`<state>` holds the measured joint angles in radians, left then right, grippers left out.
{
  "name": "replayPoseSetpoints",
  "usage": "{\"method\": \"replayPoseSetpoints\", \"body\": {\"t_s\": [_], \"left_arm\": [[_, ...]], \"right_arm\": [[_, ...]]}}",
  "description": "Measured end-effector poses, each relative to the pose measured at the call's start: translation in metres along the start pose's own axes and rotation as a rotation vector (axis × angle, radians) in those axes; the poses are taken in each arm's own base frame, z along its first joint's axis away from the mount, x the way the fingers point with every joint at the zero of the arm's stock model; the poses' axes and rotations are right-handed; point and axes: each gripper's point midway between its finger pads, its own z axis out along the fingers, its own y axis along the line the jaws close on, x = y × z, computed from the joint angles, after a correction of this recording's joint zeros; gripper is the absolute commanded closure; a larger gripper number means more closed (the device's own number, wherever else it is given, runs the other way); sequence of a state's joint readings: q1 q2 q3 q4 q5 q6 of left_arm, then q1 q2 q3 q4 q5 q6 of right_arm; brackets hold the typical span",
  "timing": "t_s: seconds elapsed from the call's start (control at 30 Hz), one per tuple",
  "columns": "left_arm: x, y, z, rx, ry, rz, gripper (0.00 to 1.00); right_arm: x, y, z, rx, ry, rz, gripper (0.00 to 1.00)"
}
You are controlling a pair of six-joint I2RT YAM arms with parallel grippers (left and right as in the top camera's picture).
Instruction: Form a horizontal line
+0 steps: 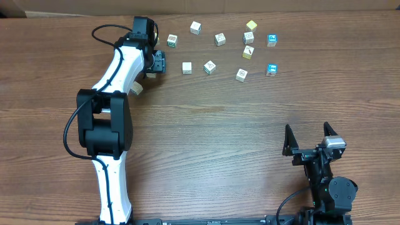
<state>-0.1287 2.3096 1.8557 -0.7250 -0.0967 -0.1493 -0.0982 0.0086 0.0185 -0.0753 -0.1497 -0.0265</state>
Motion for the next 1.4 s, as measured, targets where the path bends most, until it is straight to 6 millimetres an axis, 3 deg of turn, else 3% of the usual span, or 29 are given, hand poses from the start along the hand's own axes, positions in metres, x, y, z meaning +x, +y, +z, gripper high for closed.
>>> {"method": "replayPoseSetpoints", "body": {"t_s": [0.83, 1.4], "left_arm": [[0.0067, 0.0010, 0.0001, -0.002, 0.027, 0.156, 0.63], [0.0073, 0.0011, 0.0001, -0.002, 0.030, 0.160, 0.72]], "right_arm": [[0.0002, 0.0000, 0.0000, 0.000, 0.001, 0.000, 0.00], [0.0002, 0.0000, 0.0000, 0.000, 0.000, 0.000, 0.00]]}}
